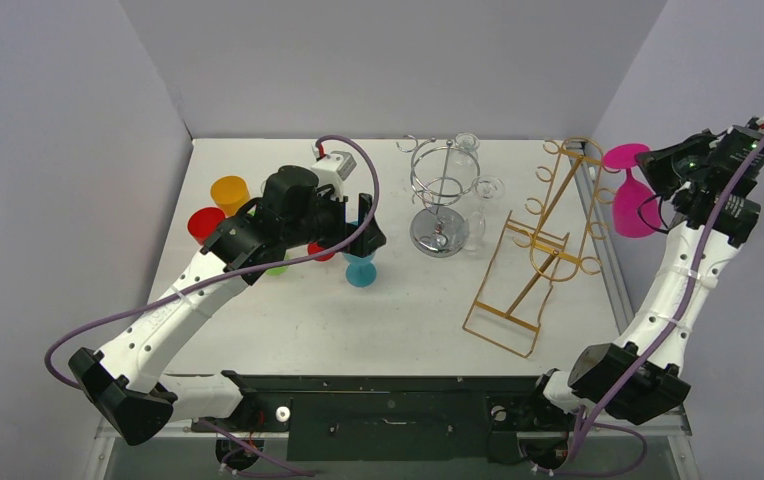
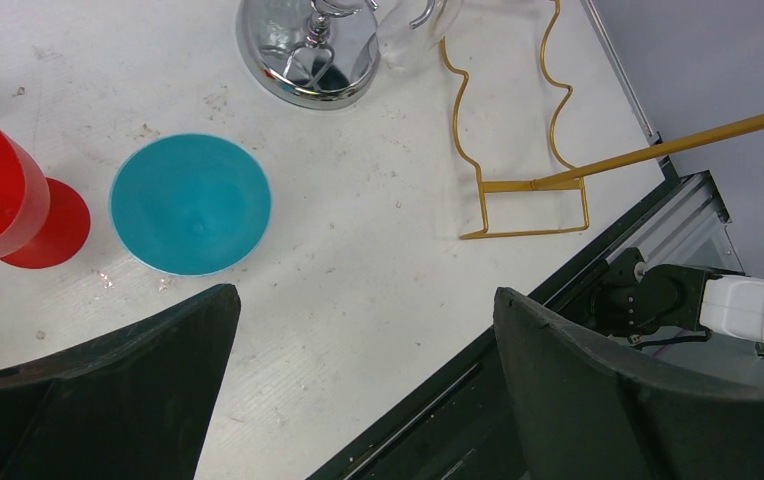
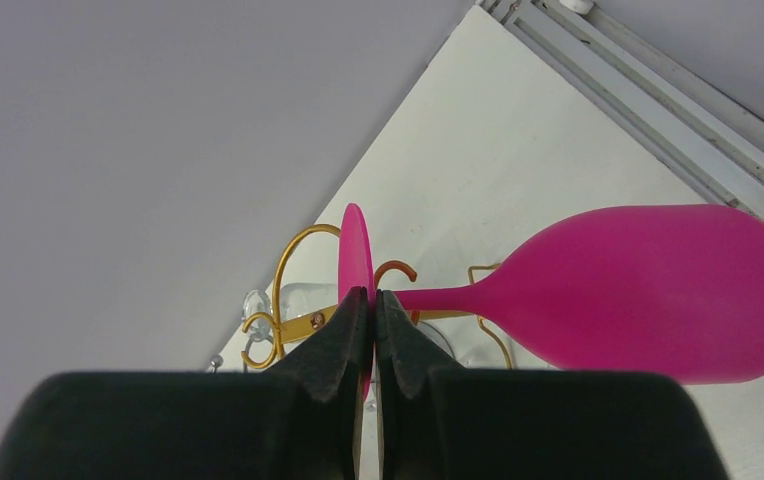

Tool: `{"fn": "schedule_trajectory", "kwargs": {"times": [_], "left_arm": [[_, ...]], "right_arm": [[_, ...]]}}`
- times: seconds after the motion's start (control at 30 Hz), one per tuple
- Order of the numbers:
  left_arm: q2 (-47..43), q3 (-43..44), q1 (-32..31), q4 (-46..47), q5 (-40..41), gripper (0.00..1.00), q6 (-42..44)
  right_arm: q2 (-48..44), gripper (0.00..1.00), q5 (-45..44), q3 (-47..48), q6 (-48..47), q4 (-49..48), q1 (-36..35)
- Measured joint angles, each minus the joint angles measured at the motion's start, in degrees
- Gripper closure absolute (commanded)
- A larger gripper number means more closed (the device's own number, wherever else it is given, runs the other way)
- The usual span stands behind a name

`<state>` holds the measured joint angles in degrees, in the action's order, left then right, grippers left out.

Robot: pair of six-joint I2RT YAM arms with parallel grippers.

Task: Take the wine glass off the wine glass rack
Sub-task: Pick up the wine glass from the wine rack, then place the wine glass at the center of the board.

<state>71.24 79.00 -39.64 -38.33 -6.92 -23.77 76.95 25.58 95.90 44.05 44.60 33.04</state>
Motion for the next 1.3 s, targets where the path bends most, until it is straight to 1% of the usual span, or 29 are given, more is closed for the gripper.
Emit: {"fn": "schedule_trajectory", "kwargs": {"times": [0.53, 0.7, 0.83, 0.97, 1.07, 1.17, 1.3], "left_arm": [[0.0, 0.0, 0.37, 0.0, 1.53, 0.04, -1.33], [0.0, 0.0, 0.37, -0.02, 2.29, 0.04, -2.43], [0.02, 0.24, 0.37, -0.33, 3.56, 0.04, -3.08], [0.04, 2.47, 0.39, -1.4, 5.01, 0.04, -3.54], [0.04, 4.68, 0.39, -1.49, 6.05, 0.04, -4.15], [0.15, 6.29, 0.39, -1.44, 6.75, 0.04, -4.59], [1.01, 8.26, 0.39, -1.31, 7.08, 0.04, -5.35]], "right_arm": [[-1.86, 1.0, -6.93, 12.22, -3.08, 9.33, 0.79], [-1.97, 1.0, -7.3, 18.29, -3.04, 10.36, 0.68], [-1.95, 1.0, -7.1, 22.88, -2.49, 10.03, -0.76], [-1.55, 1.0, -6.08, 26.86, -0.94, 7.26, -4.33], [-1.46, 1.0, -4.9, 27.21, 1.09, 3.61, -6.95], [-1.44, 1.0, -3.39, 26.16, 4.24, -1.53, -9.62], [-2.01, 1.0, -0.63, 21.84, 9.77, -10.95, -12.81]]}}
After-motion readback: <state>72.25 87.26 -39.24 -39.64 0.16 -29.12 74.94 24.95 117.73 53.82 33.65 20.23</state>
